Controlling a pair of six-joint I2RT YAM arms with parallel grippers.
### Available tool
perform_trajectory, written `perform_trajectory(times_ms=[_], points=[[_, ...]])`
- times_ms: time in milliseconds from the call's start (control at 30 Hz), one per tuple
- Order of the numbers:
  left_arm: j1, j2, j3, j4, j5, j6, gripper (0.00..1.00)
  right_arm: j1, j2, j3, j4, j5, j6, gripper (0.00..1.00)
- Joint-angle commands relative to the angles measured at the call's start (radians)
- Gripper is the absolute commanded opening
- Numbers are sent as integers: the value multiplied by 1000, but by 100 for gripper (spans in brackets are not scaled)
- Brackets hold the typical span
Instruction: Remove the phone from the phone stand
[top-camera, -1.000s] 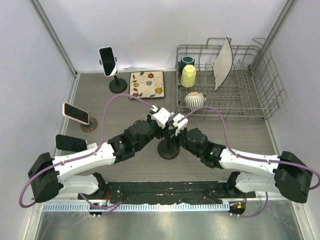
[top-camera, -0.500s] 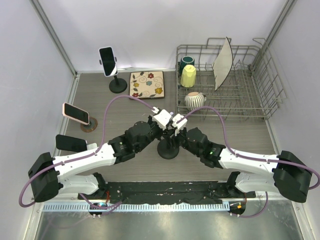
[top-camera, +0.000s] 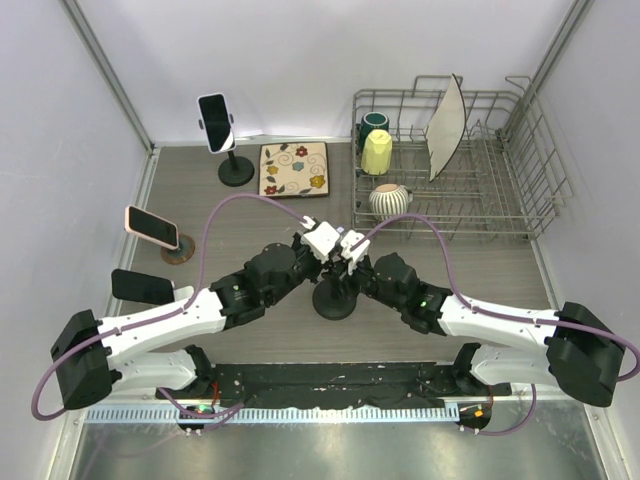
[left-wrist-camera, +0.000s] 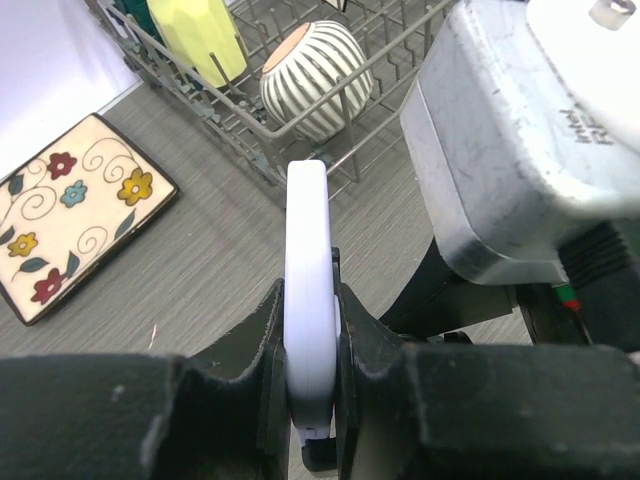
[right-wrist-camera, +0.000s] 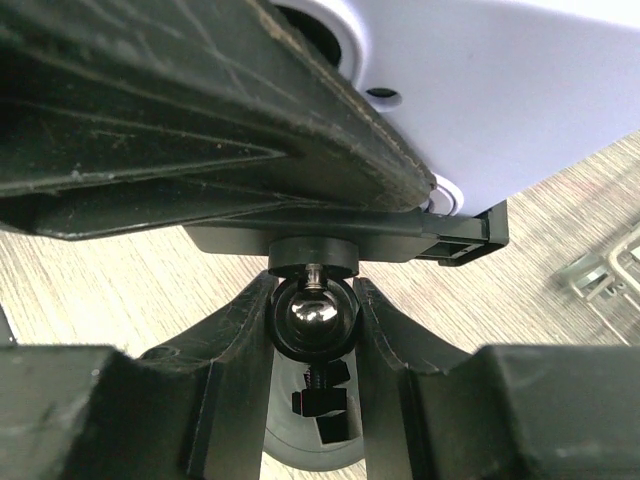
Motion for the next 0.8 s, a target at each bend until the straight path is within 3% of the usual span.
perform_trajectory(times_ms=[0, 767], points=[[58, -42, 25, 58, -7, 31, 0, 34, 10, 1, -77, -219, -5, 1], [270, -145, 62, -23, 148, -23, 0, 34, 1, -12, -206, -153, -36, 1]])
